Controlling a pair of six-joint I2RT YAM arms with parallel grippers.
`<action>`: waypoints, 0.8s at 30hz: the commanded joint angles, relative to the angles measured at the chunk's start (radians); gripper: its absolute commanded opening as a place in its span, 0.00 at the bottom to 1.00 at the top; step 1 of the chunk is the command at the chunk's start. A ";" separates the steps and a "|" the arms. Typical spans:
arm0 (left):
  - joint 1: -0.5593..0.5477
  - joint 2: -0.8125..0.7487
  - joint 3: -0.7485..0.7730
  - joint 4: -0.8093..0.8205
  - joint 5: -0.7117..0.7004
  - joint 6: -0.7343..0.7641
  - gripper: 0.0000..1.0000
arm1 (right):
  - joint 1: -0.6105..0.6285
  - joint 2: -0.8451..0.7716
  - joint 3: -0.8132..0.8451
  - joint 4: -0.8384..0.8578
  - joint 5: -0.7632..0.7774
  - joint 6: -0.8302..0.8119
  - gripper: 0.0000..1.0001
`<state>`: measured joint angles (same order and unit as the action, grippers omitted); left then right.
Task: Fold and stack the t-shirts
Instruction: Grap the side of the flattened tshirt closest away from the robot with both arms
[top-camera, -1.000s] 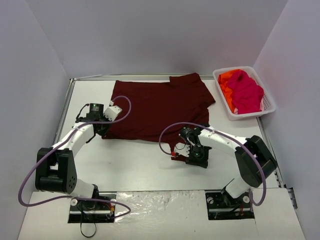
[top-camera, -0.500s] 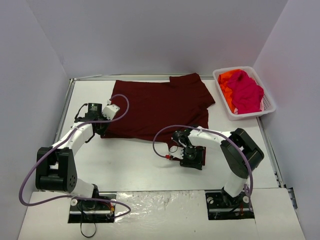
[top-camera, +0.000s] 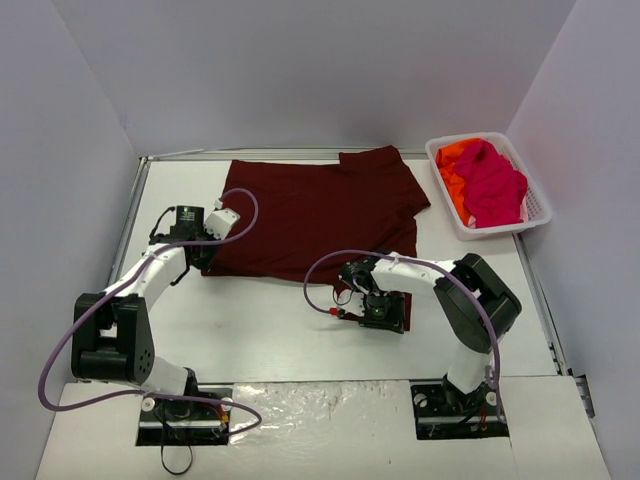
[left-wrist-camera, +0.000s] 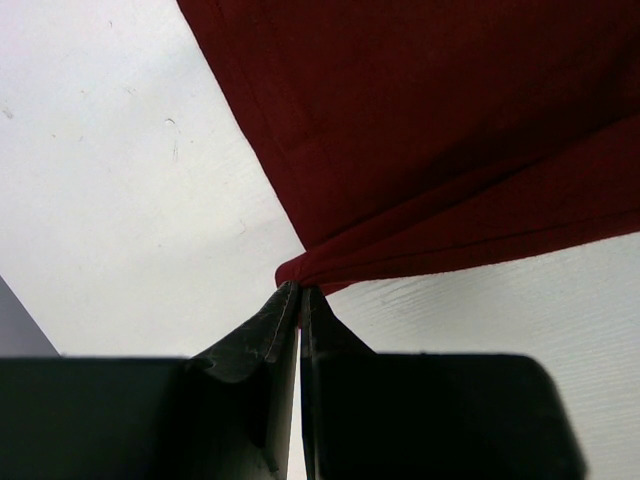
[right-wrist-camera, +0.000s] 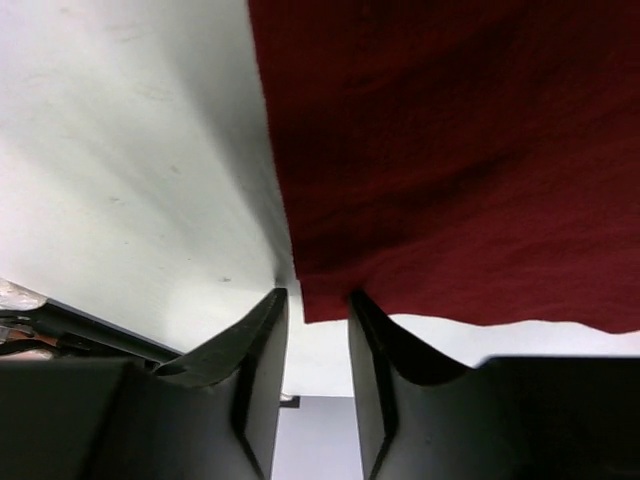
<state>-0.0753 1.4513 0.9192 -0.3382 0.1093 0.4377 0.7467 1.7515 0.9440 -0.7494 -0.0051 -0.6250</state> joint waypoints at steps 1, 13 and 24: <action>0.009 -0.008 0.010 0.008 0.016 -0.005 0.02 | 0.010 0.055 -0.013 0.061 -0.032 0.014 0.26; 0.009 -0.014 0.007 0.004 0.039 -0.004 0.02 | 0.011 0.098 0.002 0.102 -0.047 0.062 0.00; 0.006 -0.097 0.024 -0.108 0.144 0.073 0.02 | -0.010 -0.067 0.078 -0.120 -0.145 0.045 0.00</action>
<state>-0.0753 1.4315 0.9192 -0.3779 0.1905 0.4603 0.7452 1.7622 0.9833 -0.7708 -0.0383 -0.5789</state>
